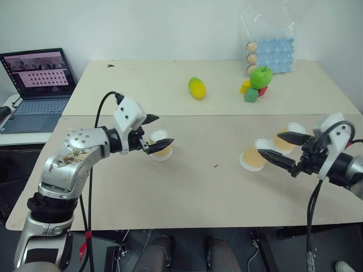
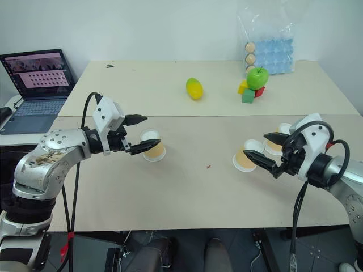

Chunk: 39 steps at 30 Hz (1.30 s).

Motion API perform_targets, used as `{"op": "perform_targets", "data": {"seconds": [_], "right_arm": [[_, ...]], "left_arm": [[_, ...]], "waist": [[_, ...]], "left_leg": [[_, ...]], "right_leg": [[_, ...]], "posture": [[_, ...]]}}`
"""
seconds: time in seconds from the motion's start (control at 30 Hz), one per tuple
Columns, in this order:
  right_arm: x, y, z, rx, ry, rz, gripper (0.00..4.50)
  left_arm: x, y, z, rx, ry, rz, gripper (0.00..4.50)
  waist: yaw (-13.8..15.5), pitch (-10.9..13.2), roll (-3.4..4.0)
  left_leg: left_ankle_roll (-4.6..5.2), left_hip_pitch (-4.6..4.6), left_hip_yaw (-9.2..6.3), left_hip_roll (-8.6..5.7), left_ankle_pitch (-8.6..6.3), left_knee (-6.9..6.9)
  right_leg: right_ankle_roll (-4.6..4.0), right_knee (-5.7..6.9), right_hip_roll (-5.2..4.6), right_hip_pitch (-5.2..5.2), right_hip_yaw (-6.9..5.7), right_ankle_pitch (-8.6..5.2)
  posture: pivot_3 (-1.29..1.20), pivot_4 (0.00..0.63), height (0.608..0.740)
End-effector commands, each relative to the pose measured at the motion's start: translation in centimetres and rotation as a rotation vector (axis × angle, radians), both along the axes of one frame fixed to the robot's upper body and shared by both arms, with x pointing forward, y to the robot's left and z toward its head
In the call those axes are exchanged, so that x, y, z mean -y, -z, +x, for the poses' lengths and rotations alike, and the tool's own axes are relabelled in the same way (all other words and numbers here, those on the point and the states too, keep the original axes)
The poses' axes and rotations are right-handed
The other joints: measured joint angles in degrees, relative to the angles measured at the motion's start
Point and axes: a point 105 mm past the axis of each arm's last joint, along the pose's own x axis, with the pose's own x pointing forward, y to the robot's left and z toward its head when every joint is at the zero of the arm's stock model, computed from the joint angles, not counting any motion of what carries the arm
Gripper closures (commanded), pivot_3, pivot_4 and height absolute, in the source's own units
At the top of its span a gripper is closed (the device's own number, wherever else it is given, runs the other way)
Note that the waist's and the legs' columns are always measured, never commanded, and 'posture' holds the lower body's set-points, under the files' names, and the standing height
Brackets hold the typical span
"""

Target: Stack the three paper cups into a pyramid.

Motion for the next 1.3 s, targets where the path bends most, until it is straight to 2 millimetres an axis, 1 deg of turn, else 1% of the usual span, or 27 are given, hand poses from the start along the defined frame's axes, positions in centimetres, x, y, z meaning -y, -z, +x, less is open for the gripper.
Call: {"op": "perform_targets", "data": {"seconds": [0.03, 0.13, 0.2, 0.27, 0.3, 0.37, 0.47, 0.53, 0.6, 0.73, 0.9, 1.03, 1.2, 1.3], "right_arm": [[-0.4, -1.3, -0.1, 0.039, -0.009, -0.030, 0.05], [-0.3, -1.7, -0.3, 0.039, 0.002, -0.041, 0.05], [0.2, -2.3, -0.3, 0.067, 0.041, -0.034, 0.05], [1.5, -2.3, -0.1, 0.084, 0.104, -0.062, 0.05], [2.3, -2.2, 0.1, 0.092, 0.149, -0.074, 0.05], [3.4, -2.4, 0.3, 0.117, 0.208, -0.078, 0.05], [4.3, -2.6, 0.8, 0.155, 0.263, -0.046, 0.05], [4.7, -2.1, 1.3, 0.170, 0.292, -0.007, 0.05], [4.6, -1.2, 2.0, 0.170, 0.296, 0.020, 0.05], [3.4, 0.3, 3.2, 0.145, 0.237, 0.054, 0.05], [1.5, -0.8, 4.5, 0.168, 0.152, 0.079, 0.05], [1.3, 0.0, 5.0, 0.156, 0.143, 0.081, 0.05], [0.6, 1.5, 5.5, 0.124, 0.119, 0.096, 0.05], [0.7, 2.7, 5.6, 0.100, 0.123, 0.091, 0.05]], "left_arm": [[0.2, -1.1, 0.2, 0.057, 0.003, -0.007, 0.00], [1.4, -2.5, 0.3, 0.038, 0.036, -0.117, 0.00], [2.1, -3.1, 0.5, -0.032, 0.057, -0.252, 0.00], [3.0, -2.8, 0.4, -0.042, 0.084, -0.243, 0.00], [3.3, -3.0, 0.3, -0.051, 0.095, -0.261, 0.00], [3.7, -3.2, 0.3, -0.058, 0.105, -0.273, 0.00], [4.2, -2.9, 0.3, -0.056, 0.111, -0.250, 0.00], [4.5, -2.6, 0.2, -0.055, 0.115, -0.238, 0.00], [4.6, -2.5, 0.2, -0.052, 0.113, -0.229, 0.00], [4.5, -2.6, 0.4, -0.049, 0.106, -0.223, 0.00], [3.7, -2.3, 0.5, -0.040, 0.069, -0.194, 0.00], [3.5, -2.3, 0.4, -0.040, 0.059, -0.195, 0.00], [3.7, -2.4, -0.1, -0.053, 0.074, -0.205, 0.00], [3.5, -2.5, -0.1, -0.050, 0.071, -0.196, 0.00]], "waist": [[0.0, 0.0, 0.00], [0.1, 0.0, 0.01], [0.4, 0.0, 0.01], [0.4, 0.0, 0.00], [0.3, 0.0, 0.00], [0.3, 0.0, 0.00], [0.1, 0.0, 0.00], [0.0, 0.0, 0.01], [-0.1, 0.0, 0.01], [-0.2, 0.0, 0.02], [-0.4, 0.0, 0.04], [-0.1, 0.0, 0.04], [-0.1, 0.0, 0.04], [-0.1, 0.0, 0.04]], "left_leg": [[0.00, 0.00, 0.00, 0.00, 0.00, 0.00], [0.16, 0.01, 0.00, 0.00, 0.09, 0.02], [0.16, -0.03, -0.02, 0.00, 0.09, 0.13], [0.17, -0.04, -0.05, -0.02, 0.09, 0.22], [0.17, -0.04, -0.04, -0.03, 0.09, 0.22], [0.19, -0.03, -0.03, -0.04, 0.10, 0.23], [0.16, -0.02, 0.00, -0.04, 0.13, 0.25], [0.13, 0.04, 0.01, -0.03, 0.14, 0.25], [0.09, 0.05, 0.02, -0.01, 0.16, 0.26], [-0.01, 0.07, 0.03, -0.02, 0.23, 0.27], [-0.05, 0.08, 0.04, -0.02, 0.26, 0.28], [-0.02, 0.08, 0.01, -0.02, 0.27, 0.28], [-0.03, 0.07, 0.00, -0.05, 0.27, 0.28], [-0.05, 0.08, 0.00, -0.04, 0.28, 0.28]], "right_leg": [[0.00, 0.00, 0.00, 0.00, 0.00, 0.00], [0.00, 0.03, 0.00, 0.01, 0.00, 0.00], [0.00, 0.05, 0.01, 0.01, -0.03, 0.00], [0.05, 0.03, 0.01, 0.04, -0.04, 0.02], [0.05, 0.03, 0.00, 0.06, -0.03, 0.03], [0.05, 0.08, 0.01, 0.04, -0.02, 0.03], [0.01, 0.15, 0.01, 0.02, 0.02, 0.06], [-0.02, 0.18, 0.03, 0.06, 0.03, 0.07], [-0.02, 0.18, 0.05, 0.07, 0.04, 0.07], [-0.04, 0.23, 0.05, 0.05, 0.06, 0.11], [-0.05, 0.34, 0.06, 0.01, 0.08, 0.11], [-0.06, 0.34, 0.08, 0.01, 0.06, 0.12], [-0.08, 0.36, 0.08, 0.00, 0.07, 0.13], [-0.08, 0.46, 0.08, -0.03, 0.08, 0.13]], "posture": [[0.00, 0.150, 0.740], [0.00, 0.150, 0.740], [0.00, 0.150, 0.740], [0.00, 0.150, 0.740], [0.00, 0.150, 0.740], [0.00, 0.150, 0.740], [0.00, 0.150, 0.740], [0.00, 0.150, 0.740], [0.00, 0.150, 0.740], [0.00, 0.150, 0.740], [0.00, 0.150, 0.740], [0.00, 0.150, 0.740], [0.00, 0.150, 0.740], [0.00, 0.150, 0.740]]}}
